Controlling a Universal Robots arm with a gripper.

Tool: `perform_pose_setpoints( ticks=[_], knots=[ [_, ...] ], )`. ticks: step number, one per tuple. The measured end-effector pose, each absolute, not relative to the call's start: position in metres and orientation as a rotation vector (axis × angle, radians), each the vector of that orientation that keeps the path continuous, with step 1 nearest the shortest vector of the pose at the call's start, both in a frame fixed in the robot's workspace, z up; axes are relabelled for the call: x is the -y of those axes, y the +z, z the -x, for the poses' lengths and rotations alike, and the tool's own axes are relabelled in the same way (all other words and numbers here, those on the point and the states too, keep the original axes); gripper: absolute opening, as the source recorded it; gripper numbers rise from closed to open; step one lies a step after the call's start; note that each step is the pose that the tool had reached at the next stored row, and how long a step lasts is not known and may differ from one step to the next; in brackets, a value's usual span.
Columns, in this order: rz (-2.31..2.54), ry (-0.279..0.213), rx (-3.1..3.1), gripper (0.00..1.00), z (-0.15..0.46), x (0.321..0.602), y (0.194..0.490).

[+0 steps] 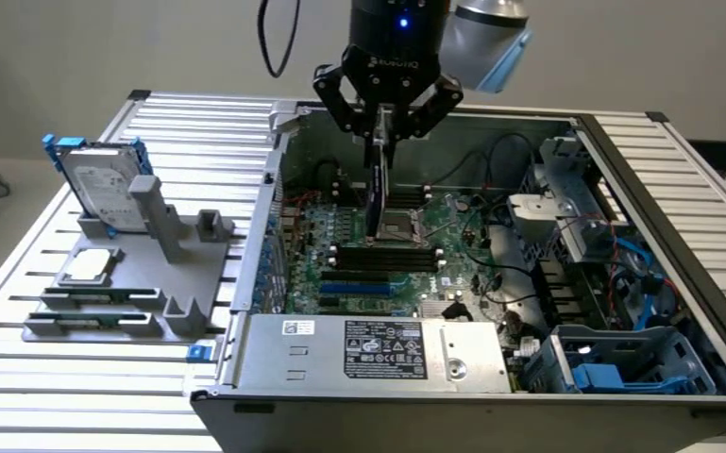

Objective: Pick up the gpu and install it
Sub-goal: 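Pick up the gpu and move the gpu toward the slot, then insert the gpu into the slot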

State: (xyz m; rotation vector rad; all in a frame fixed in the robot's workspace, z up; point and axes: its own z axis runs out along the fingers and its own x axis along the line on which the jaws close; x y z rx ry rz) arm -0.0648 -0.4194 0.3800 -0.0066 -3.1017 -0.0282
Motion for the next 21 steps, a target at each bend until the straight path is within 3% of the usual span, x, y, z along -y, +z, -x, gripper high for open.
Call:
perform_pose_setpoints(
  ticks=[21],
  knots=[
    [0.003, -0.029, 3.102, 0.27, 0.0613, 0.414, 0.3738]
  ],
)
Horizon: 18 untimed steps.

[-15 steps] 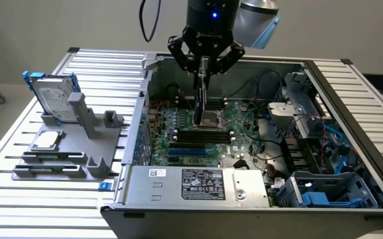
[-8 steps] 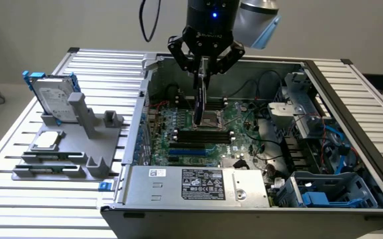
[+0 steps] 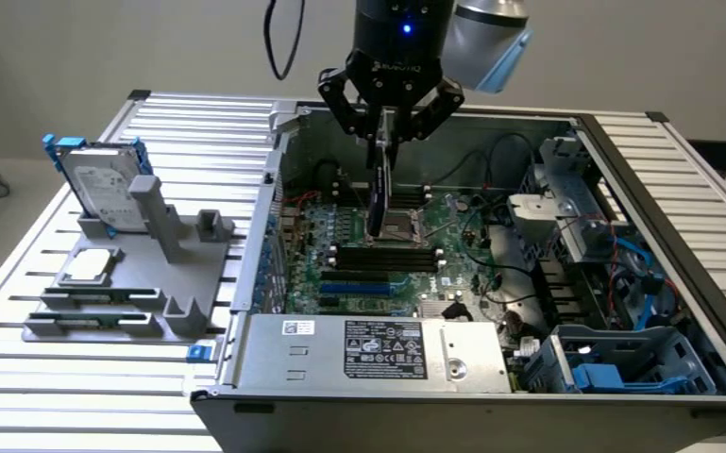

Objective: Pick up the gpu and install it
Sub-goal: 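Insert the gpu into the slot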

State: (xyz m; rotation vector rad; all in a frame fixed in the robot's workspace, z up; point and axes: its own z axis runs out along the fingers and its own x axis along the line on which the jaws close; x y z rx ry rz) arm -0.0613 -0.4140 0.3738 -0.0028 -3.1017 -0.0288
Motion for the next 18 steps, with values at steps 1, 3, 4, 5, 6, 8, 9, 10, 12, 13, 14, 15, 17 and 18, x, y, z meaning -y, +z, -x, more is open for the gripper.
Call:
perform_pose_setpoints(
  ticks=[1, 3, 4, 5, 6, 8, 9, 10, 12, 13, 14, 15, 17, 18],
  knots=[
    [-0.014, -0.029, 3.102, 0.27, 0.0612, 0.414, 0.3735],
    [-0.069, -0.028, 3.101, 0.27, 0.0612, 0.414, 0.3726],
    [-0.098, -0.027, 3.1, 0.27, 0.0612, 0.414, 0.3721],
    [-0.126, -0.026, 3.099, 0.27, 0.0612, 0.414, 0.3717],
    [-0.154, -0.026, 3.097, 0.27, 0.0612, 0.414, 0.3712],
    [-0.212, -0.025, 3.093, 0.27, 0.0612, 0.414, 0.3702],
    [-0.24, -0.024, 3.091, 0.27, 0.0612, 0.414, 0.3697],
    [-0.268, -0.024, 3.089, 0.27, 0.0612, 0.414, 0.3693],
    [-0.323, -0.022, 3.083, 0.27, 0.0612, 0.414, 0.3684],
    [-0.352, -0.022, 3.08, 0.27, 0.0612, 0.414, 0.368],
    [-0.378, -0.021, 3.077, 0.27, 0.0612, 0.414, 0.3676],
    [-0.406, -0.021, 3.073, 0.27, 0.0612, 0.414, 0.3671],
    [-0.464, -0.019, 3.065, 0.27, 0.0612, 0.414, 0.3663],
    [-0.491, -0.019, 3.06, 0.27, 0.0612, 0.414, 0.3659]
  ],
)
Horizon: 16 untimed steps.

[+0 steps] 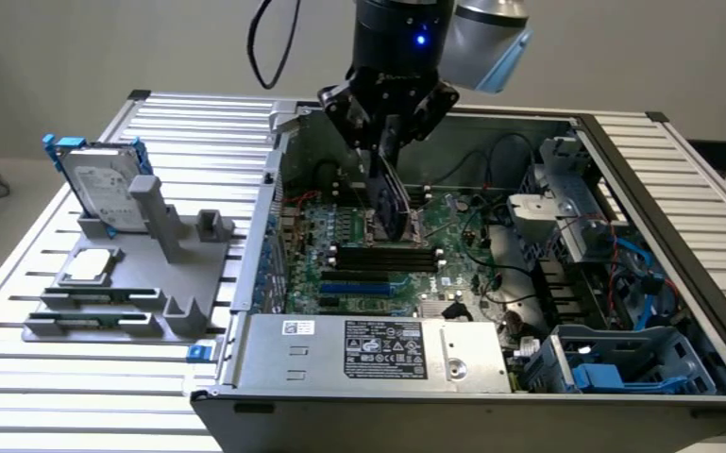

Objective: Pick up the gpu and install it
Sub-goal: 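Insert the gpu into the slot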

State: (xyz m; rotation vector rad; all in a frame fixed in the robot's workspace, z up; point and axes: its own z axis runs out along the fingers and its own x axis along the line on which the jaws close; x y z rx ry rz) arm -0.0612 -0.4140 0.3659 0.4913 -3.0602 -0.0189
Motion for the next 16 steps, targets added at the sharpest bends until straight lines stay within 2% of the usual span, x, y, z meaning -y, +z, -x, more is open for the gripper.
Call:
perform_pose_setpoints(
  ticks=[16],
  knots=[
    [-0.93, -0.009, 2.955, 0.27, 0.0612, 0.414, 0.3601]
  ],
)
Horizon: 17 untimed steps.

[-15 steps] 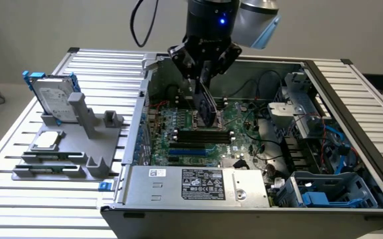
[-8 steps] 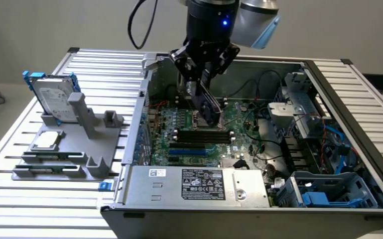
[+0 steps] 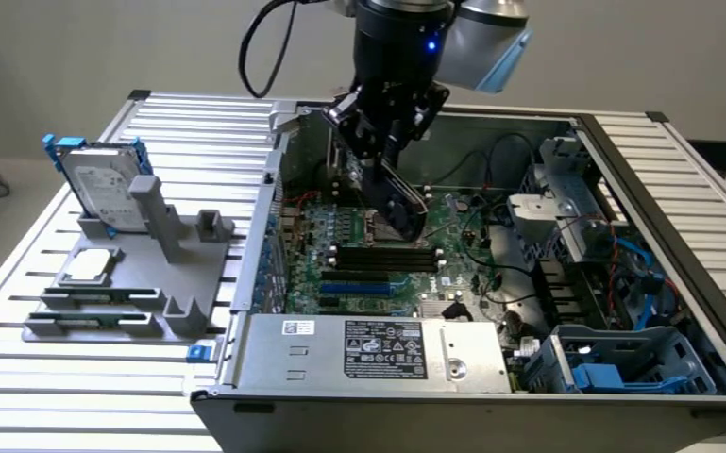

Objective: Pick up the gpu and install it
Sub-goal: 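Insert the gpu into the slot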

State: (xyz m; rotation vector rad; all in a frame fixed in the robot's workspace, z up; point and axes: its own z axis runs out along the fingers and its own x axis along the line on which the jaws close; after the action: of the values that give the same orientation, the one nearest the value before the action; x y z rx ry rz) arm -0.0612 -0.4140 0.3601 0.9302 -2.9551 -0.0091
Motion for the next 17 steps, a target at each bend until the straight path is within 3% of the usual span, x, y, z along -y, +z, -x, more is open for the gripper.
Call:
perform_pose_setpoints(
  ticks=[17],
  knots=[
    [-1.373, 0.001, 2.777, 0.27, 0.0612, 0.414, 0.3545]
  ],
)
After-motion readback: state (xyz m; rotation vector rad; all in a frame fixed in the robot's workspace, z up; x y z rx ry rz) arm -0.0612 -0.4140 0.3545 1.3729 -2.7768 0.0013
